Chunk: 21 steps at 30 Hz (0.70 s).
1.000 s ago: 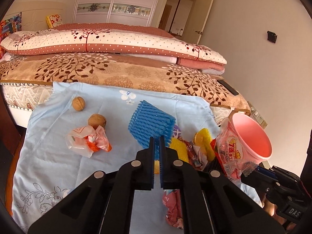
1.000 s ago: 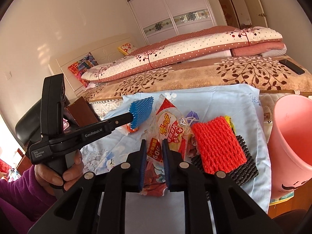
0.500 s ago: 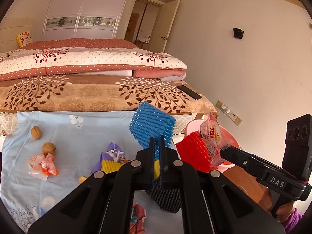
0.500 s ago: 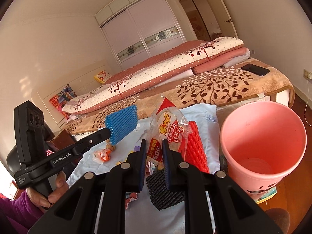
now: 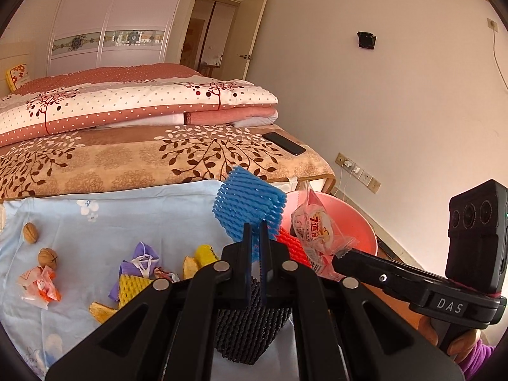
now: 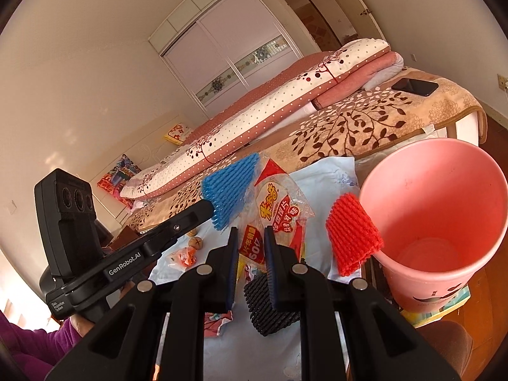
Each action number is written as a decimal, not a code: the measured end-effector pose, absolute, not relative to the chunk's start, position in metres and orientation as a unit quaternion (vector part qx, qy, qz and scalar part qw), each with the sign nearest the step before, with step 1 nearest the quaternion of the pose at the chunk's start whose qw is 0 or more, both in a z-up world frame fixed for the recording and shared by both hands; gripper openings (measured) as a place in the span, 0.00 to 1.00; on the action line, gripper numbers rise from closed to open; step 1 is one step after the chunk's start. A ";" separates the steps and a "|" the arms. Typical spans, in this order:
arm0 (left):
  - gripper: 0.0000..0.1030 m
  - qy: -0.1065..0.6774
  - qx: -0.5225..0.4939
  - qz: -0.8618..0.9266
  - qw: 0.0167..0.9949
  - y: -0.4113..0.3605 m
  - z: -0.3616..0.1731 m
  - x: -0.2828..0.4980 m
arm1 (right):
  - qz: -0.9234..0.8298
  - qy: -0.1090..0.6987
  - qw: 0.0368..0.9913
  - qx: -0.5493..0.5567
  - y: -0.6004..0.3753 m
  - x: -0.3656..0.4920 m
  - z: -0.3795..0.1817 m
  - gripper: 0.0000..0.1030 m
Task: Collect trash
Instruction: 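Carry the blue net in the left tool while the right tool carries the bag over the pink bucket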
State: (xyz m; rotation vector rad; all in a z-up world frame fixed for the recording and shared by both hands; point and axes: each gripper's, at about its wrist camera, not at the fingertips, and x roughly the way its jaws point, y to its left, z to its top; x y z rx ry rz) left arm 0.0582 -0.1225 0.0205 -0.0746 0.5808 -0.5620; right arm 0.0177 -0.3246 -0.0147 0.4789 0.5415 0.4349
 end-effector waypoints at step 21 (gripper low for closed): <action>0.03 0.283 -0.038 -0.271 0.919 -0.121 0.017 0.057 | 0.137 0.256 0.934 0.206 -0.346 0.016 -0.018 0.15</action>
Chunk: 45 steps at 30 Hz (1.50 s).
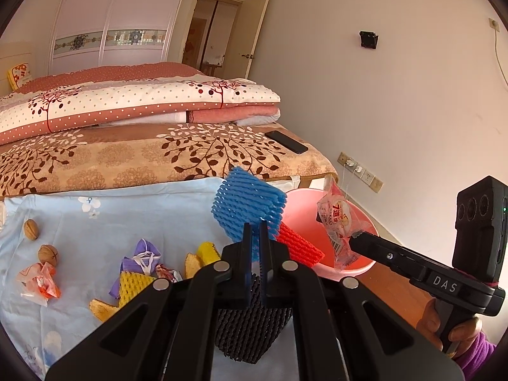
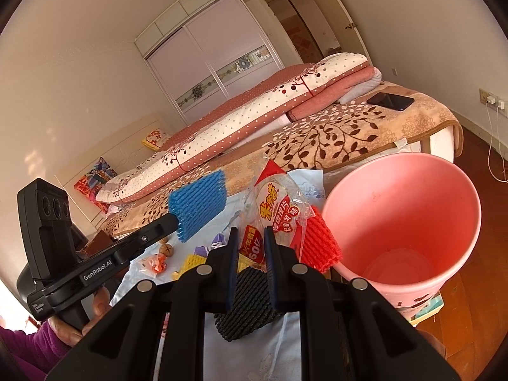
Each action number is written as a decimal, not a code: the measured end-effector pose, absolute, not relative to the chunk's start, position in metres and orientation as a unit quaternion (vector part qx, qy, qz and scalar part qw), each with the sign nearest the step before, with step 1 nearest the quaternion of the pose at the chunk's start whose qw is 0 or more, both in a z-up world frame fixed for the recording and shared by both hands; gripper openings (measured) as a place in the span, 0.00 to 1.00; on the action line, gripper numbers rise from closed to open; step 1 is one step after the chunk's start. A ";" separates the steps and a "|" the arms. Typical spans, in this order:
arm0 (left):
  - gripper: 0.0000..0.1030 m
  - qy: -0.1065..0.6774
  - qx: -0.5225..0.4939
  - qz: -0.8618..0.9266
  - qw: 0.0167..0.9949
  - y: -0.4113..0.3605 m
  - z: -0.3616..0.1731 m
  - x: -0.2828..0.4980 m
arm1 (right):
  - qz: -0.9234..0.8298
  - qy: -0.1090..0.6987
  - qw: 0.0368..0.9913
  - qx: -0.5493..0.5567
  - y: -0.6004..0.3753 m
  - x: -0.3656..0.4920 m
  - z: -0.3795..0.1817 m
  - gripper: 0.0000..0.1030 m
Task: Collect trash
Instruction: 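Carry the blue net in the left tool while the right tool carries the bag over the pink bucket, then open both tools over the pink bucket to drop the held trash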
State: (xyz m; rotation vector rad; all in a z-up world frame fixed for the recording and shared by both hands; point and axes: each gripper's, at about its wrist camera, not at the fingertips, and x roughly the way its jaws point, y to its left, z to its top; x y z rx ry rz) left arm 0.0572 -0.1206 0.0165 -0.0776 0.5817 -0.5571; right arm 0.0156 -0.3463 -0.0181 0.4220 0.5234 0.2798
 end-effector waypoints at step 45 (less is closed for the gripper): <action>0.04 0.363 0.028 -0.358 0.860 -0.297 -0.048 0.115 | -0.056 0.294 0.932 0.203 -0.456 0.052 -0.074 0.16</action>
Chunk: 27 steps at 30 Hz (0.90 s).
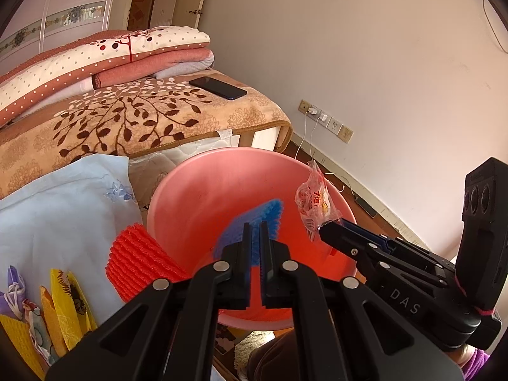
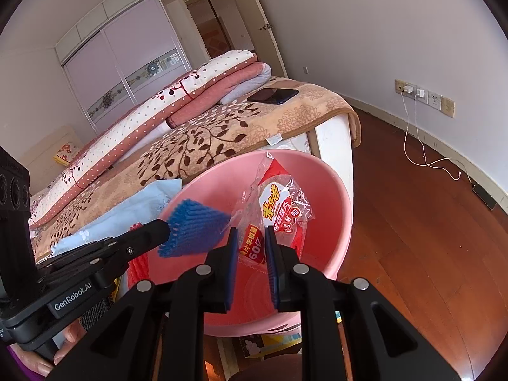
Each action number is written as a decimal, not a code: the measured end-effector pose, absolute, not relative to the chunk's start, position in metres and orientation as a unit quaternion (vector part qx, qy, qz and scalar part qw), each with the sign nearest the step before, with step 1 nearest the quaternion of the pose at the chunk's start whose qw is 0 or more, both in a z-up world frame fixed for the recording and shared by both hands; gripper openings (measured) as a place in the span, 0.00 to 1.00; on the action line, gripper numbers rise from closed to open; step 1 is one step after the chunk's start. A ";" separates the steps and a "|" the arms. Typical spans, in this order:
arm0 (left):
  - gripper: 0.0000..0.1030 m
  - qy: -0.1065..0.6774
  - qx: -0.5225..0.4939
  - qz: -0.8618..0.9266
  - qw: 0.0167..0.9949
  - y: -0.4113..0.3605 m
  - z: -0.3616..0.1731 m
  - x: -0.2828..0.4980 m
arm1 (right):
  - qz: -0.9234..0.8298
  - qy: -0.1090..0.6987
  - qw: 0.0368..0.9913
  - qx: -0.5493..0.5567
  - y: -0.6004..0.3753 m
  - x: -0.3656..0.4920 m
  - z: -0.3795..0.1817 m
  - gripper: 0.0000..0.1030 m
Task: Collect trash
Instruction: 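Open both tools over the pink bucket to drop the held trash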
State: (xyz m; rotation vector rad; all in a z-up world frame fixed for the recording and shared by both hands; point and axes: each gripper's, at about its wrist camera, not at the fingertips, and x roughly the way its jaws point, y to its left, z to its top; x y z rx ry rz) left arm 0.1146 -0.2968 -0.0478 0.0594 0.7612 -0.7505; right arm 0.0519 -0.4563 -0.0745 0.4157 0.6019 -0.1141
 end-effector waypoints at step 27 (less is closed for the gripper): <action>0.28 0.342 0.022 -0.369 0.864 -0.285 -0.022 0.085 | -0.060 0.267 0.941 0.200 -0.450 0.020 -0.050 0.52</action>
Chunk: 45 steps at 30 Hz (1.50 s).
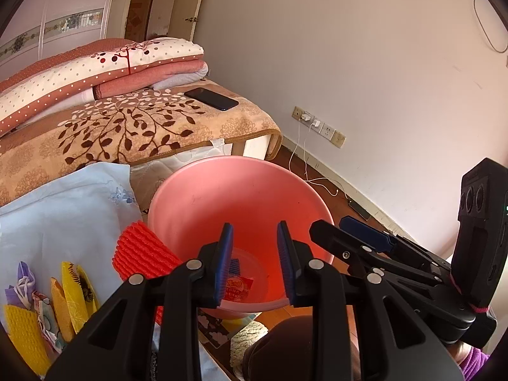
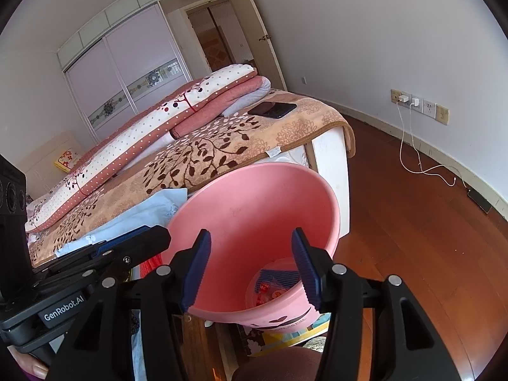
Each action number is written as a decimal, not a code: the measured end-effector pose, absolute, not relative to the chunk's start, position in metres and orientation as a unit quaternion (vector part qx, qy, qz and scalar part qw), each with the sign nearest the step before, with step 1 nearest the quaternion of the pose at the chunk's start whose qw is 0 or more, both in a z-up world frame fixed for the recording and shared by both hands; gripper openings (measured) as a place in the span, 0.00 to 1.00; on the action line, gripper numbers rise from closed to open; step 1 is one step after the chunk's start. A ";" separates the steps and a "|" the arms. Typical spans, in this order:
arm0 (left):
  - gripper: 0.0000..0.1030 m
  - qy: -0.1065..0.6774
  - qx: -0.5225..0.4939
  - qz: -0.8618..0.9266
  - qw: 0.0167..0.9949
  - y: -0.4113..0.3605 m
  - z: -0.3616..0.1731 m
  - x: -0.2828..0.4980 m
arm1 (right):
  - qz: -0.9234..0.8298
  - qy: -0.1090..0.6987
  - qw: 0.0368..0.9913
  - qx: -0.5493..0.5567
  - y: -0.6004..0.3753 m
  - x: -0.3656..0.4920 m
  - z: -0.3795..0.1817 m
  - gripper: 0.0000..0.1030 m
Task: Collect trash
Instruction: 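Open both tools over the pink bucket to drop the held trash, then grasp the black foam net with the left tool while the right tool grasps a red foam net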
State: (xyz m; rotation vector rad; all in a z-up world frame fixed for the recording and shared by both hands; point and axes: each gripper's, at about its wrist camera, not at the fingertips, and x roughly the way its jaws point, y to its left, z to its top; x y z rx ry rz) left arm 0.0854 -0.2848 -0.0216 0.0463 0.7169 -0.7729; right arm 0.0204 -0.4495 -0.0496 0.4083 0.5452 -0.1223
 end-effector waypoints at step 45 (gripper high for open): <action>0.28 0.418 0.080 -0.266 0.865 -0.134 -0.079 0.077 | 0.009 0.297 0.940 0.167 -0.372 0.016 -0.048 0.58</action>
